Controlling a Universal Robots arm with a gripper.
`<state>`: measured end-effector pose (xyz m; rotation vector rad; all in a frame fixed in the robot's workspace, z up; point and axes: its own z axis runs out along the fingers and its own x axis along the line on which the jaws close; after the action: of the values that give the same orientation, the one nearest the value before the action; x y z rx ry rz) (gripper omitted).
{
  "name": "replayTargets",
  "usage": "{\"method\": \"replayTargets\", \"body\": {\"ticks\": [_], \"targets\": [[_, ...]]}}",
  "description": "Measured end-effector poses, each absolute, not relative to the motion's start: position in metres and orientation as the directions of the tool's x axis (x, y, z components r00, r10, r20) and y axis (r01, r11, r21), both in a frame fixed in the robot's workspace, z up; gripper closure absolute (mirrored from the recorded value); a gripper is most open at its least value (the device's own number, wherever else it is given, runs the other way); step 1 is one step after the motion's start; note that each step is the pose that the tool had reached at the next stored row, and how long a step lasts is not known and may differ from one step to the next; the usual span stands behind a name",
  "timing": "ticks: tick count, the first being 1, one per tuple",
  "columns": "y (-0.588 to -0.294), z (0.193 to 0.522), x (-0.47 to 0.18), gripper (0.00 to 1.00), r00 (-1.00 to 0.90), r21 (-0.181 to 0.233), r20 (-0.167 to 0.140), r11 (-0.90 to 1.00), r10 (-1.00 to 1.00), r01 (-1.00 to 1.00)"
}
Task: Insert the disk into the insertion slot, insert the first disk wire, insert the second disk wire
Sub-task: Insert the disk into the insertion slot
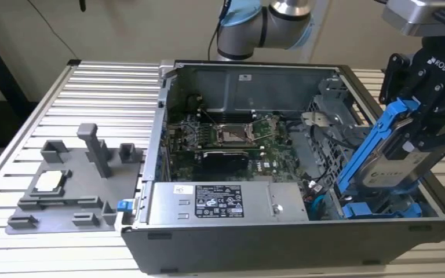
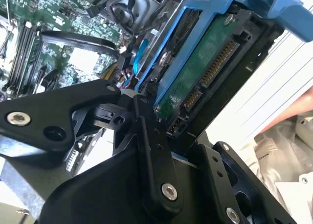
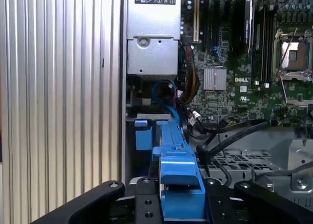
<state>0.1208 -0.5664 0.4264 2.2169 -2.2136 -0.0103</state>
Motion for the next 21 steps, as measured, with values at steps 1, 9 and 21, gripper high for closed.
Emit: {"method": "replayTargets", "body": {"ticks": [1,9,21], "targets": [[-0.566,0.426,0.121,0.67,-0.004,0.011,0.001,0.004,-1.0,-1.0],[-0.566,0.418,0.122,0.67,-0.031,0.011,0.002,0.031,-1.0,-0.999],[-0.566,0.408,0.124,0.67,-0.036,0.011,0.002,0.036,-0.999,-0.999]]}}
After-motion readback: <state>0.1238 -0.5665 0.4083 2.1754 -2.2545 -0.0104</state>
